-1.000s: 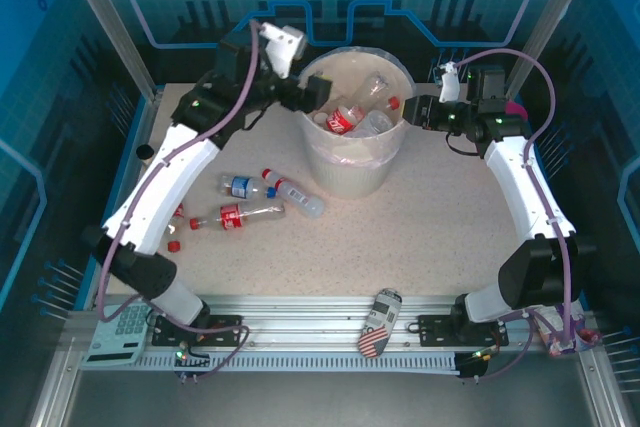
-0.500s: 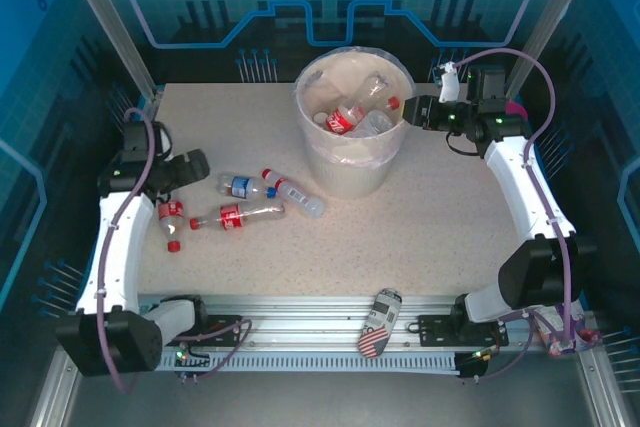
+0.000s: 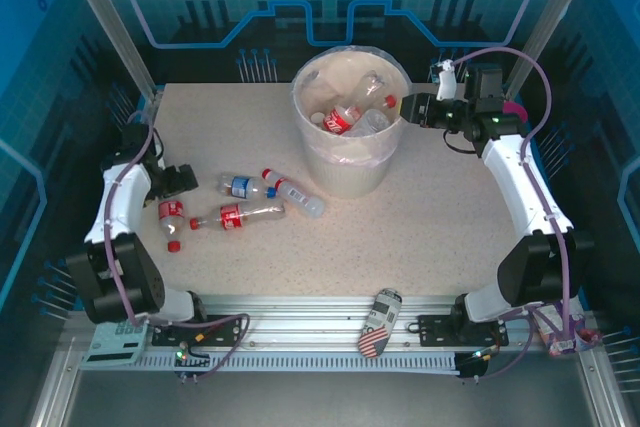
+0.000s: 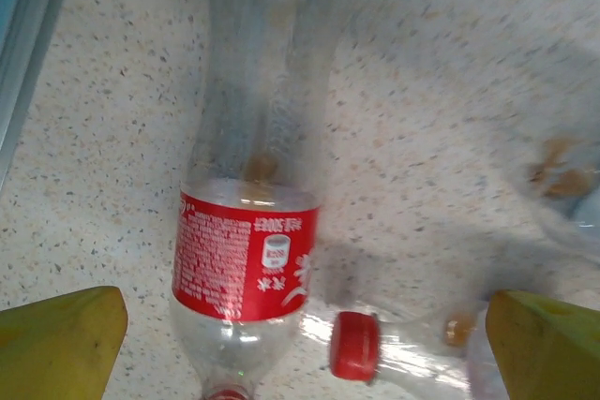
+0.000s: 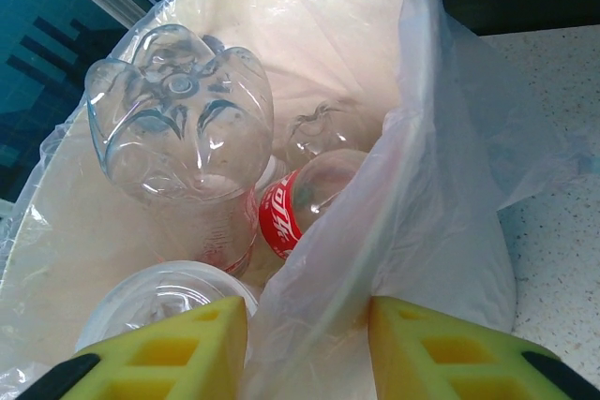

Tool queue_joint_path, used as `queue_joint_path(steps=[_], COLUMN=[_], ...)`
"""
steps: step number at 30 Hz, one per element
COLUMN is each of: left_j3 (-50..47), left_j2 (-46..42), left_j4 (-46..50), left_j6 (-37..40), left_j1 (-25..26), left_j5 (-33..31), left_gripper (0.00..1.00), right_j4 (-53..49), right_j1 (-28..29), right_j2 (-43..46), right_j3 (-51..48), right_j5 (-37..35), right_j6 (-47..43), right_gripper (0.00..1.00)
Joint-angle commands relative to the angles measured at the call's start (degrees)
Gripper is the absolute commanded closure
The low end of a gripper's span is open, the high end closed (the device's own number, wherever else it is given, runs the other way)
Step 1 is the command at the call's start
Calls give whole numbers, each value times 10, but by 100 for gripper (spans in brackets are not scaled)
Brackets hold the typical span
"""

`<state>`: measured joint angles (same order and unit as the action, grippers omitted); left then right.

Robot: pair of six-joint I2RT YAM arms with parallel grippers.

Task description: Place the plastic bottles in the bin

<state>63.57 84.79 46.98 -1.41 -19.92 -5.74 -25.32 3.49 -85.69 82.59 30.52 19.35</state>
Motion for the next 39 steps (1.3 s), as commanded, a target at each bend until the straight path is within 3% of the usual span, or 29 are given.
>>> queue_joint_path(steps=[1, 6, 15, 19, 22, 31, 39], left_j3=[17, 18, 41, 45, 51, 63, 87], left_j2=[32, 76, 148, 168, 170, 172, 166], left_j4=[-11, -45, -53, -53, -45, -26, -3], left_j6=[67, 100, 114, 111, 111, 108, 99], left_j1=[-7, -42, -50, -50, -50, -36, -22], left_j5=[36, 100, 66, 70, 68, 39, 27], left_gripper=[1, 1, 1, 11, 24, 39, 41], right_j4=[18, 29, 30, 29, 30, 32, 40], right_j1=[12, 9, 8, 6, 7, 6, 2], right_j2=[-4, -7, -4, -7, -12, -22, -27], right_j3=[0, 2, -2, 0, 0, 3, -3], right_j5=[35, 48, 48, 48, 49, 49, 55], right_j6=[6, 14, 15, 14, 14, 15, 19], right_gripper=[60, 60, 60, 60, 60, 60, 60])
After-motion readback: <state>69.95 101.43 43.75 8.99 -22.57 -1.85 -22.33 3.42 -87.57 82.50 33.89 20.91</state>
